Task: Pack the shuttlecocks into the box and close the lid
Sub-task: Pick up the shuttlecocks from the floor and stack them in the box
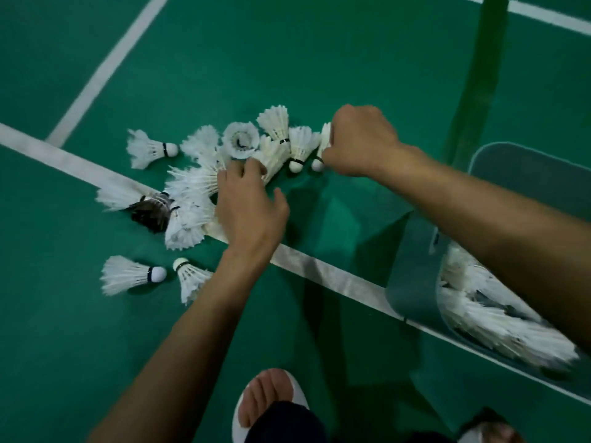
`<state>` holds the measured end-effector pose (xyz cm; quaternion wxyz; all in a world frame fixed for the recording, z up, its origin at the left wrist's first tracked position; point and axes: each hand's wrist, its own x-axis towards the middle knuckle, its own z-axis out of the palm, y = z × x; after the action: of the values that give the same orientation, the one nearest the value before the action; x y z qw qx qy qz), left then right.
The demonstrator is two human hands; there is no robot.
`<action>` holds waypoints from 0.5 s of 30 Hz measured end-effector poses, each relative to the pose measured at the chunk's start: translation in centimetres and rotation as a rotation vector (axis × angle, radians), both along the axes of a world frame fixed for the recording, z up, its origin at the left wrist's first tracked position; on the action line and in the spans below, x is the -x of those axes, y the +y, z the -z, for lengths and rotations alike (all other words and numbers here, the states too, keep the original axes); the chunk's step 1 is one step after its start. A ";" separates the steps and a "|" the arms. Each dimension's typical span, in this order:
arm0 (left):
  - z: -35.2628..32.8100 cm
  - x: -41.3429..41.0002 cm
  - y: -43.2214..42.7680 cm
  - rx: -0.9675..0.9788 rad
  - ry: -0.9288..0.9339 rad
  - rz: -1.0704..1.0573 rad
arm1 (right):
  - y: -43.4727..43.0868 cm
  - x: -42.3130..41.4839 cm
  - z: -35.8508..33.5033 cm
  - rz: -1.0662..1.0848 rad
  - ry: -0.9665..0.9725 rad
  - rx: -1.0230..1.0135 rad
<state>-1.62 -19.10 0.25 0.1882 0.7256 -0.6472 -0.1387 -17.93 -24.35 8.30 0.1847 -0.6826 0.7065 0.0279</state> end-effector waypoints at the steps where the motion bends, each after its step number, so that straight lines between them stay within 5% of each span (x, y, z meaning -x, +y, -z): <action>1: 0.7 0.6 -1.2 0.031 -0.065 -0.005 | -1.3 0.1 0.7 0.007 0.046 -0.058; 6: 4.5 2.4 -4.1 -0.045 -0.198 -0.060 | -4.1 -0.3 3.6 0.012 -0.006 -0.218; 15: -1.2 -0.8 0.4 -0.168 0.126 -0.053 | -3.2 0.7 0.5 0.191 -0.137 -0.041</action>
<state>-0.79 -18.75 1.43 0.1706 0.7455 -0.6008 -0.2329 -18.64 -27.55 7.79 0.2484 -0.6087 0.7532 -0.0220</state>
